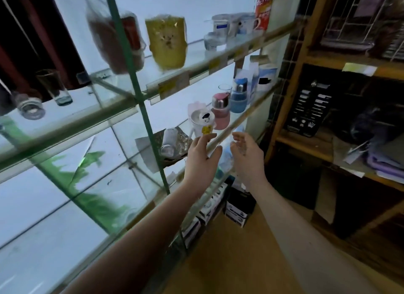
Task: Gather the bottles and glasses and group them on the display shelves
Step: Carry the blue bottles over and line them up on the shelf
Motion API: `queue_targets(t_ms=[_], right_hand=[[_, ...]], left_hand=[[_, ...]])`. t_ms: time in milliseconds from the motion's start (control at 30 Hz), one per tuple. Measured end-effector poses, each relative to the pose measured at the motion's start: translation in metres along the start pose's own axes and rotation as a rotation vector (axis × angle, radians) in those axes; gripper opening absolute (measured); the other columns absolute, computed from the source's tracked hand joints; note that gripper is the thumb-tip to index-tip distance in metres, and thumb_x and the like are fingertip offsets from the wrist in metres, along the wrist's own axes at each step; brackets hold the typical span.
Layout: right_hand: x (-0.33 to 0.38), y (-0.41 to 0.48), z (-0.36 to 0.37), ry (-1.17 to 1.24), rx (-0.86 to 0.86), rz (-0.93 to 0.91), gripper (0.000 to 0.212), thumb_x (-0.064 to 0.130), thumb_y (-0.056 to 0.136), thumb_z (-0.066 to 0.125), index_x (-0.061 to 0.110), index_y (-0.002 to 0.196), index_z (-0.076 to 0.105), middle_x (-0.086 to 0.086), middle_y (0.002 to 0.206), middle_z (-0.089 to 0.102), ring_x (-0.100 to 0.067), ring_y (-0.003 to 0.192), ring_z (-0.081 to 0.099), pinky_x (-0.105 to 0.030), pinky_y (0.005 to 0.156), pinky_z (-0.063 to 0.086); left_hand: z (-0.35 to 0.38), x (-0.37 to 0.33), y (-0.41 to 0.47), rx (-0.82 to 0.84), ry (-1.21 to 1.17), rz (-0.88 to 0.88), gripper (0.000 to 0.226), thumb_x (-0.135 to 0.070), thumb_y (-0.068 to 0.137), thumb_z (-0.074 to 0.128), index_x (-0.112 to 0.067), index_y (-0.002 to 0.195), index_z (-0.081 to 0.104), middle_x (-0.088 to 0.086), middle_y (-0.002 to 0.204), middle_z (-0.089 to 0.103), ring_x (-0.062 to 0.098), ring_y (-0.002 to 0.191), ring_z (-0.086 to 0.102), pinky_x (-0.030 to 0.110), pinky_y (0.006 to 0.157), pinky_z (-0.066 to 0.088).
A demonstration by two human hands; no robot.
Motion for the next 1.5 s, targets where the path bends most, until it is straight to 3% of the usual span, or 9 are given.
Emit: queue_targets(t_ms=[133, 367, 567, 667, 800, 933, 1033, 1133, 1500], right_hand=[[-0.024, 0.043, -0.003, 0.009, -0.019, -0.015, 0.026, 0.015, 0.095, 0.05, 0.015, 0.12, 0.056, 0.008, 0.109, 0.054, -0.017, 0.112, 0.054, -0.032, 0.095, 0.044], [-0.062, 0.147, -0.015, 0.017, 0.032, -0.057, 0.024, 0.014, 0.093, 0.051, 0.015, 0.116, 0.056, 0.003, 0.111, 0.06, -0.014, 0.106, 0.055, -0.034, 0.09, 0.046], [-0.093, 0.236, -0.033, -0.016, 0.15, -0.046, 0.025, 0.017, 0.093, 0.052, 0.014, 0.118, 0.056, -0.003, 0.119, 0.06, -0.016, 0.111, 0.053, -0.031, 0.093, 0.044], [-0.111, 0.272, -0.037, -0.049, 0.167, -0.103, 0.024, 0.016, 0.092, 0.053, 0.013, 0.116, 0.057, -0.005, 0.118, 0.06, -0.016, 0.108, 0.054, -0.034, 0.092, 0.045], [-0.133, 0.318, -0.039, -0.058, 0.217, -0.136, 0.024, 0.013, 0.092, 0.052, 0.01, 0.115, 0.057, -0.008, 0.118, 0.058, -0.018, 0.107, 0.051, -0.037, 0.092, 0.045], [-0.144, 0.352, -0.04, -0.076, 0.249, -0.22, 0.023, 0.008, 0.09, 0.053, 0.007, 0.112, 0.058, -0.01, 0.117, 0.058, -0.025, 0.111, 0.051, -0.032, 0.094, 0.04], [-0.149, 0.372, -0.04, -0.099, 0.254, -0.25, 0.025, 0.01, 0.09, 0.055, 0.006, 0.114, 0.057, -0.012, 0.119, 0.057, -0.025, 0.113, 0.05, -0.031, 0.092, 0.039], [-0.156, 0.389, -0.036, -0.094, 0.254, -0.258, 0.028, 0.009, 0.088, 0.058, 0.005, 0.115, 0.057, -0.013, 0.125, 0.056, -0.028, 0.118, 0.048, -0.037, 0.096, 0.04], [-0.142, 0.446, 0.008, -0.47, 0.43, -0.51, 0.057, 0.03, 0.091, 0.054, 0.023, 0.144, 0.035, -0.007, 0.155, 0.025, -0.029, 0.142, 0.02, -0.046, 0.116, 0.016]], left_hand=[[0.026, -0.004, 0.042, -0.021, 0.027, 0.024, 0.031, -0.017, 0.092, 0.054, -0.019, 0.122, 0.055, -0.002, 0.118, 0.055, 0.011, 0.102, 0.051, 0.022, 0.08, 0.037], [0.084, -0.008, 0.116, -0.131, 0.15, 0.029, 0.032, -0.019, 0.087, 0.06, -0.014, 0.119, 0.056, 0.001, 0.11, 0.055, 0.018, 0.099, 0.053, 0.032, 0.085, 0.044], [0.134, -0.005, 0.178, -0.245, 0.323, -0.132, 0.043, -0.022, 0.085, 0.059, -0.017, 0.126, 0.047, 0.007, 0.128, 0.047, 0.027, 0.114, 0.047, 0.042, 0.089, 0.046], [0.152, 0.0, 0.207, -0.299, 0.465, -0.183, 0.053, -0.029, 0.087, 0.061, -0.02, 0.133, 0.038, 0.005, 0.14, 0.035, 0.025, 0.126, 0.036, 0.035, 0.093, 0.035], [0.161, 0.012, 0.247, -0.308, 0.599, -0.245, 0.069, -0.035, 0.084, 0.063, -0.02, 0.142, 0.028, 0.005, 0.152, 0.022, 0.026, 0.138, 0.021, 0.042, 0.111, 0.025], [0.155, 0.028, 0.284, -0.313, 0.714, -0.334, 0.086, -0.048, 0.079, 0.067, -0.018, 0.146, 0.022, 0.008, 0.156, 0.014, 0.028, 0.141, 0.015, 0.043, 0.115, 0.018], [0.161, 0.042, 0.296, -0.264, 0.735, -0.45, 0.086, -0.053, 0.076, 0.067, -0.019, 0.144, 0.027, 0.009, 0.15, 0.027, 0.031, 0.135, 0.028, 0.044, 0.109, 0.028], [0.168, 0.049, 0.298, -0.284, 0.72, -0.469, 0.067, -0.04, 0.079, 0.067, -0.013, 0.134, 0.038, 0.013, 0.133, 0.04, 0.034, 0.119, 0.045, 0.042, 0.093, 0.04], [0.165, 0.049, 0.3, -0.25, 0.852, -0.456, 0.063, -0.037, 0.081, 0.068, -0.012, 0.131, 0.039, 0.013, 0.129, 0.04, 0.035, 0.111, 0.049, 0.043, 0.087, 0.042]])
Point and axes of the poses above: each hand's wrist, its own y-axis towards the middle knuckle, its own z-axis out of the palm, x = y × z, the point moved 1 cm from there along y, towards the middle knuckle
